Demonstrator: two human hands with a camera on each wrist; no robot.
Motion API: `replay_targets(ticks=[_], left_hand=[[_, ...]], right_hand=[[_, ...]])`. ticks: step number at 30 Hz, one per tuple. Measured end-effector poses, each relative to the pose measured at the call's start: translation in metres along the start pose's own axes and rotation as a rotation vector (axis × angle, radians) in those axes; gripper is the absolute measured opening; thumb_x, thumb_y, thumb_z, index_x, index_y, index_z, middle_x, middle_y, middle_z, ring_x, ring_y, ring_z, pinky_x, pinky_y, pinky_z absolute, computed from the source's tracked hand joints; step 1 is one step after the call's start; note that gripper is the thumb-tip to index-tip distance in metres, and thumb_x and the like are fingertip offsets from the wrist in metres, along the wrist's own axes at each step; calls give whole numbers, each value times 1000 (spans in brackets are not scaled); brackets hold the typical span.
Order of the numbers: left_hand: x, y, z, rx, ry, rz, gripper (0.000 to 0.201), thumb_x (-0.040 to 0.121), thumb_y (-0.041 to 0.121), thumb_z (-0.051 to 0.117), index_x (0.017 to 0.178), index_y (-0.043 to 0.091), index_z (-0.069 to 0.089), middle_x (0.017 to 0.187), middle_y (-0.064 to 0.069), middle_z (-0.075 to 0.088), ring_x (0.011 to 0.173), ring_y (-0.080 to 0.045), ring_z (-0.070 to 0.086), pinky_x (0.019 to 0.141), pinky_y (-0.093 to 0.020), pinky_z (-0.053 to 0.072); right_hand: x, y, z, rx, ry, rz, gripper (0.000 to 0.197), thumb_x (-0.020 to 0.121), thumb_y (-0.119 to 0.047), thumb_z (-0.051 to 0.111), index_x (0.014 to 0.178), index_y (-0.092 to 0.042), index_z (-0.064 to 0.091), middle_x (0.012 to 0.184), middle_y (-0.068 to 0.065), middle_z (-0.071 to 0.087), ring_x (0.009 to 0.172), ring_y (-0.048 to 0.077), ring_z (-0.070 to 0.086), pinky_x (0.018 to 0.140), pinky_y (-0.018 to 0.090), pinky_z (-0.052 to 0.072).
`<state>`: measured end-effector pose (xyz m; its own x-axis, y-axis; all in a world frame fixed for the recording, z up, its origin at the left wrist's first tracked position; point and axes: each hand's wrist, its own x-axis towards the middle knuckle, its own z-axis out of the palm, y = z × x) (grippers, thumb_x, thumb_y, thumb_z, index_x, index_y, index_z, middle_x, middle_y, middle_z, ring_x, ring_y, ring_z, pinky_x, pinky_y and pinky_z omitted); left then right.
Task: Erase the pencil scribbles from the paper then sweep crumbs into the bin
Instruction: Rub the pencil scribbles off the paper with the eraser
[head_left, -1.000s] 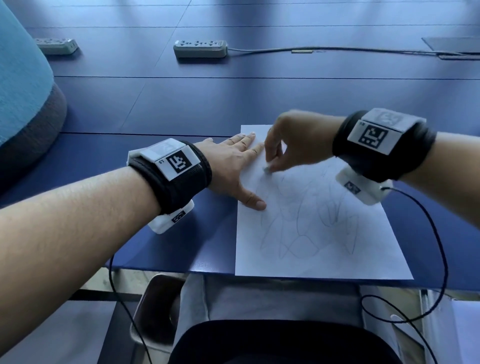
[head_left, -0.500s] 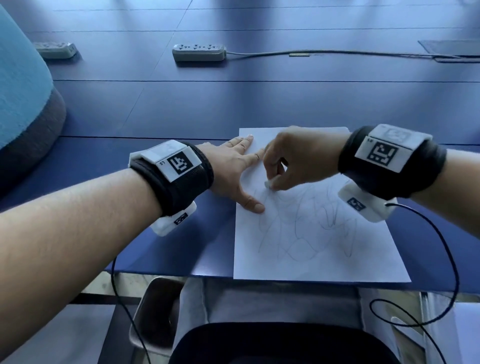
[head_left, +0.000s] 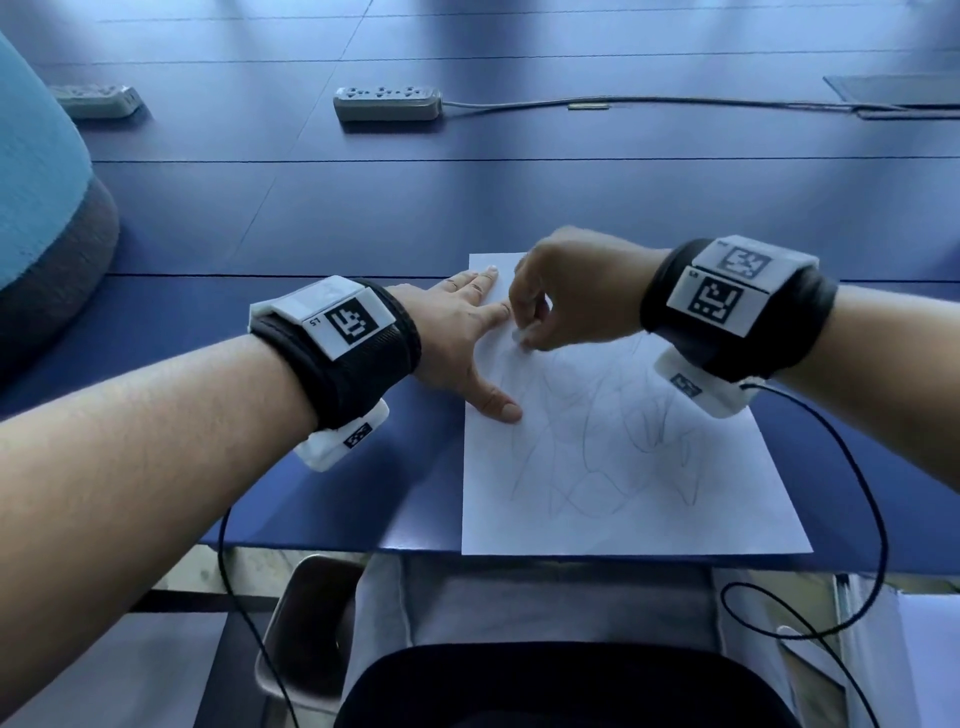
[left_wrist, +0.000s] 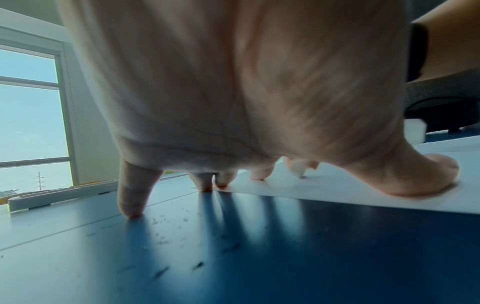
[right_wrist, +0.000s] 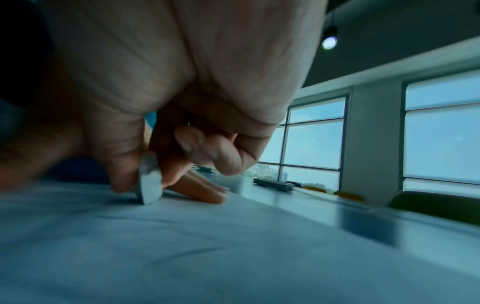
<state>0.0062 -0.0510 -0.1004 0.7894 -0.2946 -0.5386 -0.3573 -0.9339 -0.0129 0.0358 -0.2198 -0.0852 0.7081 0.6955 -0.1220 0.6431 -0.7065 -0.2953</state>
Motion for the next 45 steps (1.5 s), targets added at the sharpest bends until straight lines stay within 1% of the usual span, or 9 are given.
replay_targets(ticks=[6, 13, 22, 25, 29, 33, 39, 42, 45], left_hand=[[-1, 3, 0, -1, -16, -16, 133, 51, 93, 52, 155, 40, -13, 163, 3, -22, 150, -12, -19, 120, -57, 11], [-2, 3, 0, -22, -21, -18, 135, 50, 93, 53, 153, 42, -18, 163, 4, -23, 150, -12, -19, 120, -58, 8], [-3, 4, 0, -28, -24, -23, 130, 57, 90, 56, 152, 42, -20, 163, 6, -24, 149, -11, -20, 120, -56, 6], [-3, 4, -1, -43, -27, -25, 130, 56, 89, 56, 152, 43, -19, 163, 6, -24, 149, -11, -20, 120, -57, 5], [-3, 4, -1, -32, -28, -22, 131, 57, 89, 57, 152, 42, -21, 162, 6, -25, 149, -11, -21, 120, -57, 5], [-2, 4, -1, -39, -28, -26, 132, 55, 90, 55, 152, 42, -20, 163, 6, -24, 149, -11, -20, 120, -58, 6], [-3, 4, -1, -31, -28, -21, 132, 56, 89, 57, 152, 42, -19, 163, 6, -24, 149, -11, -20, 120, -57, 7], [-3, 5, -2, -42, -22, -20, 132, 55, 89, 57, 153, 42, -18, 163, 5, -23, 150, -11, -19, 120, -58, 7], [-4, 5, -1, -34, -20, -22, 131, 56, 89, 57, 153, 42, -18, 163, 5, -23, 150, -11, -19, 120, -57, 8]], right_hand=[[0, 9, -6, 29, 11, 23, 13, 77, -32, 80, 75, -21, 74, 75, -5, 71, 69, 16, 62, 70, 28, 52], [-8, 22, -13, 103, -136, 63, 17, 76, -39, 80, 74, -24, 76, 59, -17, 64, 51, -4, 52, 49, 5, 38], [-11, 25, -13, 107, -144, 76, 17, 77, -39, 80, 74, -22, 76, 65, -8, 68, 49, -2, 51, 48, 6, 37], [-9, 26, -14, 84, -61, 103, 17, 77, -36, 80, 73, -20, 75, 67, -6, 69, 53, 2, 53, 56, 19, 43], [-15, 16, -10, 101, -227, 43, 17, 76, -36, 80, 70, -21, 74, 65, -6, 67, 50, 1, 50, 54, 17, 44], [-9, 30, -17, 99, -73, 142, 20, 75, -39, 80, 73, -19, 75, 68, -3, 70, 58, 9, 54, 63, 28, 49], [-15, 26, -15, 122, -182, 103, 19, 77, -37, 80, 71, -19, 74, 63, -5, 65, 49, 1, 49, 54, 16, 43], [-10, 36, -21, 103, -50, 165, 18, 77, -34, 80, 71, -18, 74, 60, -8, 63, 49, 2, 50, 58, 22, 43], [-13, 28, -17, 120, -180, 106, 18, 76, -32, 81, 68, -18, 73, 58, -8, 63, 49, 1, 49, 58, 23, 45]])
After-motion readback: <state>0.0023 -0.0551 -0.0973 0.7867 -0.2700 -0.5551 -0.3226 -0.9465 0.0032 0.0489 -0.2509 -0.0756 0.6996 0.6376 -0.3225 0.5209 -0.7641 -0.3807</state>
